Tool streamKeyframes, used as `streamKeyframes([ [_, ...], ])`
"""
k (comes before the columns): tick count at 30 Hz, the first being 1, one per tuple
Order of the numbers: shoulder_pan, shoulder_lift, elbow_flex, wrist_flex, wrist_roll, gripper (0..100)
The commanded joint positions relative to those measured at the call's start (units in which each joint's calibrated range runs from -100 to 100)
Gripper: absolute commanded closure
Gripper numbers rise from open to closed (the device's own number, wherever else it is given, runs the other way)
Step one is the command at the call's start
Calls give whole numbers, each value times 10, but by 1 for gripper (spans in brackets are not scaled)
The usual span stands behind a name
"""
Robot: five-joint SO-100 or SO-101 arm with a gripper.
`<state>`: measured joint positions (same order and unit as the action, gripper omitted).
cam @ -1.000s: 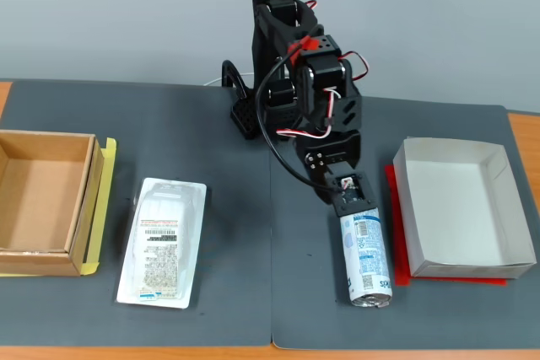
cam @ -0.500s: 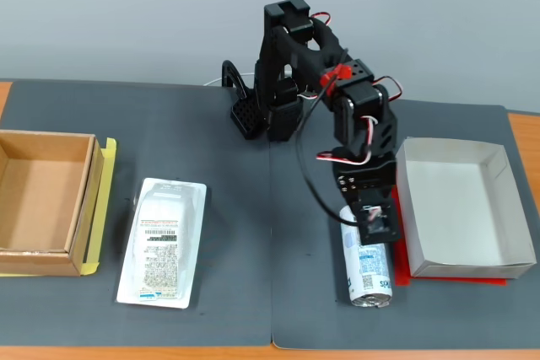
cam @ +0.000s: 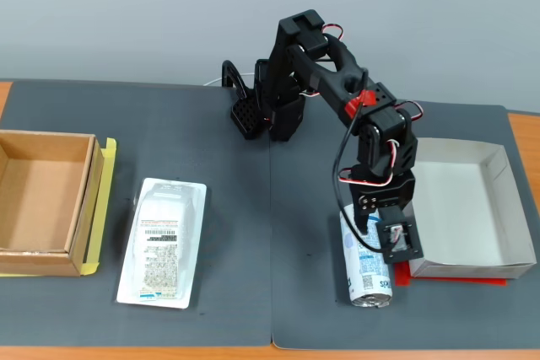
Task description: Pick the can and put it in the brown box
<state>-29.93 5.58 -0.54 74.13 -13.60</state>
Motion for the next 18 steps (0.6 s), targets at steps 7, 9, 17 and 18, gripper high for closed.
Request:
streamKeyframes([
  [7, -9, 28, -51, -8, -2, 53],
  [9, -9, 37, -62, -8, -2, 49],
  [17, -9, 86, -101, -8, -2, 47],
  [18, -9, 91, -105, -8, -2, 47],
])
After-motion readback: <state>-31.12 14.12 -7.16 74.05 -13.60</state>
